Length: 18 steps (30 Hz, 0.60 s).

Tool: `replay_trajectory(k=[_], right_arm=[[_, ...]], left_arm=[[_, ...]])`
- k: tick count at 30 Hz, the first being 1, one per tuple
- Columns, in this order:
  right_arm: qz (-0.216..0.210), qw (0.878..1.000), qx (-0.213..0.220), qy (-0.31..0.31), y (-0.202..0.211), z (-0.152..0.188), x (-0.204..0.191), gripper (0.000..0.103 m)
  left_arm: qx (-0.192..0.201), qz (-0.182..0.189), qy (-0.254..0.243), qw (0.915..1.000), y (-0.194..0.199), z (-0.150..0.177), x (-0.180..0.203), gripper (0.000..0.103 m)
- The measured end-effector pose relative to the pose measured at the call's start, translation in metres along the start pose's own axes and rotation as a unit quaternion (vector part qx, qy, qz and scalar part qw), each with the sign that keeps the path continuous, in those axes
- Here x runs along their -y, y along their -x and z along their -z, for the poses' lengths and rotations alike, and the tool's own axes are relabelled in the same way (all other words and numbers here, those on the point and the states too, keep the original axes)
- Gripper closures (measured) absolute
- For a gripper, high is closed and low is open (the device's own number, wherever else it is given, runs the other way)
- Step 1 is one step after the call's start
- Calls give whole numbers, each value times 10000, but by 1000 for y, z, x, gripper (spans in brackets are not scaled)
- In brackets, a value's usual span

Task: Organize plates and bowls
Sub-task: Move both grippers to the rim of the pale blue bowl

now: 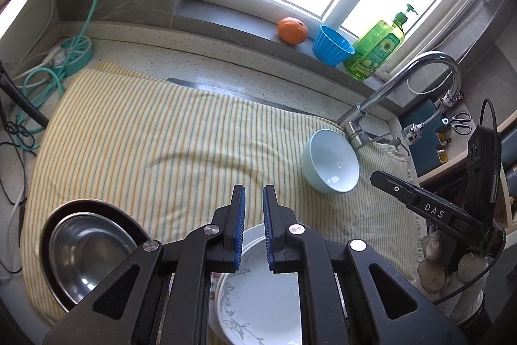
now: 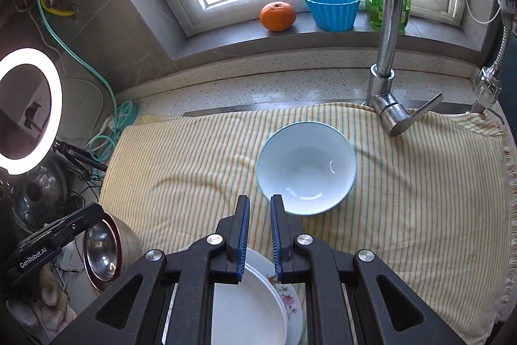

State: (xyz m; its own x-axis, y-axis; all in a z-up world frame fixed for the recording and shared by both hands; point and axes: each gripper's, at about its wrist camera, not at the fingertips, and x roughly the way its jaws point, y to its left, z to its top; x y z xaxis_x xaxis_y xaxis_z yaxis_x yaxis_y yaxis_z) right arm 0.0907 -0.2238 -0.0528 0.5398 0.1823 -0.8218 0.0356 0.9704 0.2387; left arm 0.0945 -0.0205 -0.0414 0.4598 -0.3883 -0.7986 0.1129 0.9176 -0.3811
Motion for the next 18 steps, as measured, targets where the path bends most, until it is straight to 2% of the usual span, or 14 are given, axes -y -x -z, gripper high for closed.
replay_trajectory(k=[7, 18], right_arm=[[230, 9997, -14, 46, -12, -7, 34, 91], [219, 9996, -145, 122, -38, -20, 63, 91]], left_arm=[[-147, 147, -89, 9997, -32, -10, 27, 95], [-334, 183, -192, 9991, -80, -21, 59, 95]])
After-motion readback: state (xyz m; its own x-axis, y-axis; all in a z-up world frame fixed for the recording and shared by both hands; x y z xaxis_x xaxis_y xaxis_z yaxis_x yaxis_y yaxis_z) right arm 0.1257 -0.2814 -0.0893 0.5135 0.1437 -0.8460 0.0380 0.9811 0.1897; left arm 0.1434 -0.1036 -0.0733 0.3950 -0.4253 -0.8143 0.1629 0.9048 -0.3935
